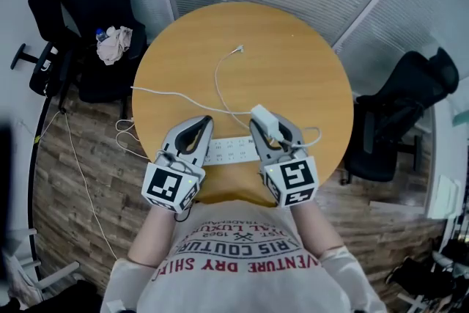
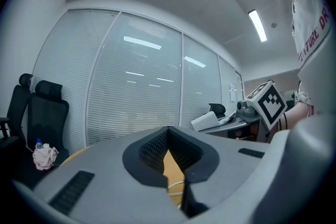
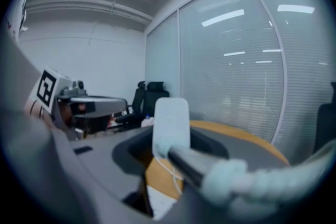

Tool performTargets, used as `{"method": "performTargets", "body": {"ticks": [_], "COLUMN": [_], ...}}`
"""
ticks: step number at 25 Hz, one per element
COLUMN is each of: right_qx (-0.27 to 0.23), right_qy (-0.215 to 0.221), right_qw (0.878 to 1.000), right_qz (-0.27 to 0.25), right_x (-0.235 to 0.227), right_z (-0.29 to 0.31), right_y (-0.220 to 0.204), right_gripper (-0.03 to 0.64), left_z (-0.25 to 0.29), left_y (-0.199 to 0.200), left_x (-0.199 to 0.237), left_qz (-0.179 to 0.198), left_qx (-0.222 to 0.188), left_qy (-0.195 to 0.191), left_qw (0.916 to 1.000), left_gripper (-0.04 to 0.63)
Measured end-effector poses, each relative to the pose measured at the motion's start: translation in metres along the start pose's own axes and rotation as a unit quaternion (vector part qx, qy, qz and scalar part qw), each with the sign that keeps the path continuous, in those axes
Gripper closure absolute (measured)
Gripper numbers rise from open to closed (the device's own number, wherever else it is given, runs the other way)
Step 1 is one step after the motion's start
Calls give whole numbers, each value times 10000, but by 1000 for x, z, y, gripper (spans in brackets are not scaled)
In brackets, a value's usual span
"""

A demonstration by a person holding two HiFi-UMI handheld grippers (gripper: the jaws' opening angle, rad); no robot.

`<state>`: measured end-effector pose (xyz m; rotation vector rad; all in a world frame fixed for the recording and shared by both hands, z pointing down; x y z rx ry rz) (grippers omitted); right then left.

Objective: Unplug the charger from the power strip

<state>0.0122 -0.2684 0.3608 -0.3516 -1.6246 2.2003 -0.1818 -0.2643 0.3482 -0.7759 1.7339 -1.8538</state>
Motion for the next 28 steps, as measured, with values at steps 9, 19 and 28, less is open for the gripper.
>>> {"method": "performTargets", "body": {"ticks": [9, 19, 28], "right_qx": [-4, -63, 2], "right_qy": [29, -194, -409], "right_qw": [10000, 9998, 9990], "right_qz": [57, 82, 206], "right_x": [1, -1, -3], "right_z": [-2, -8, -8], "right_y": [0, 1, -2], "right_gripper": [462, 462, 462], "left_z": [0, 2, 3], "left_y": [-6, -6, -9], "left_x": [-4, -6, -3], "left_qz": [28, 90, 9], "left_qx": [114, 192, 251], "left_qy": [69, 110, 263], "left_qw": [9999, 9997, 9993], "left_gripper": [566, 566, 566]}}
Point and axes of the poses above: the fingertips, and each gripper's own axes: z forward along the fingers, x to its left, y out of its top, the point moved 8 cm from there along -z, backward along the fingers, and after that the axes turned 5 degrees about -y, right-handed, at the moved point
